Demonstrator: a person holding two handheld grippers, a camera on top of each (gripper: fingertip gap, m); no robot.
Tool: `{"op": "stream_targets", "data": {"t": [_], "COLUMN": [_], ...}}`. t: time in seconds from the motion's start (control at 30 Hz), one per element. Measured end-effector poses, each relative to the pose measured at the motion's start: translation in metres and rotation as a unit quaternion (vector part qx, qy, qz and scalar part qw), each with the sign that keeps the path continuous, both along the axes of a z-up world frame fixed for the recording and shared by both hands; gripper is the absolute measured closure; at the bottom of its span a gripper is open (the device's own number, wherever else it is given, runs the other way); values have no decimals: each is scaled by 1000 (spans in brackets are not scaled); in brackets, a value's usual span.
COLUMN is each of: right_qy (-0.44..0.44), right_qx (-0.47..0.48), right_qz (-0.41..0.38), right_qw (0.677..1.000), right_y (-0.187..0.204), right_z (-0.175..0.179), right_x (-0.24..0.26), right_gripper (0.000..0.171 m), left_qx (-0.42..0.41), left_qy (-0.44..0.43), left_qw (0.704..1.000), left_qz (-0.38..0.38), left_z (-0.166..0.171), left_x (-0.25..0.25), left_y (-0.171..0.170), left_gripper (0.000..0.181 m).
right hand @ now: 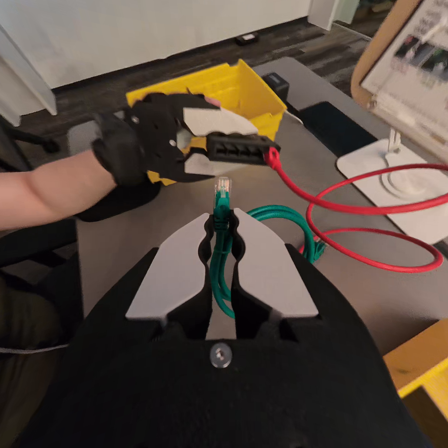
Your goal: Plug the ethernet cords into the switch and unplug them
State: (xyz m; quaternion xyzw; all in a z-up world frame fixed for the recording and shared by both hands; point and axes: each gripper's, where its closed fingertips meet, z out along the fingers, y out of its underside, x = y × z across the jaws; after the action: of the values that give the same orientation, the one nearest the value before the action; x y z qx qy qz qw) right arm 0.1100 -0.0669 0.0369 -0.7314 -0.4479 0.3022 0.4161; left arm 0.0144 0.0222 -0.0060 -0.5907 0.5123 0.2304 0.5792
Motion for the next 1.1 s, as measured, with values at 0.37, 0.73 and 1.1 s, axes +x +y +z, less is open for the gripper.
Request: {"op": "stream_targets", "data": {"t": [0.37,0.73,1.1], "right_qy": [-23,-18,-191], "right_qx": [-9,-19,3], "right_qz": [117,51,28], "right_qw": [993,998,981], "right_y": [-36,21,47], "right_z": [64,50,-25], "right_x": [30,62,5], "right_gripper": [158,158,158], "left_qx": [28,-4,26], "left_qy": [14,67,123], "left_qw": [999,996,991], "left_qz": [34,66,41], "left_z": [8,-23,-24], "left_x": [-7,-10,4], "left_y": [4,16,6], "left_gripper": [151,151,151]}}
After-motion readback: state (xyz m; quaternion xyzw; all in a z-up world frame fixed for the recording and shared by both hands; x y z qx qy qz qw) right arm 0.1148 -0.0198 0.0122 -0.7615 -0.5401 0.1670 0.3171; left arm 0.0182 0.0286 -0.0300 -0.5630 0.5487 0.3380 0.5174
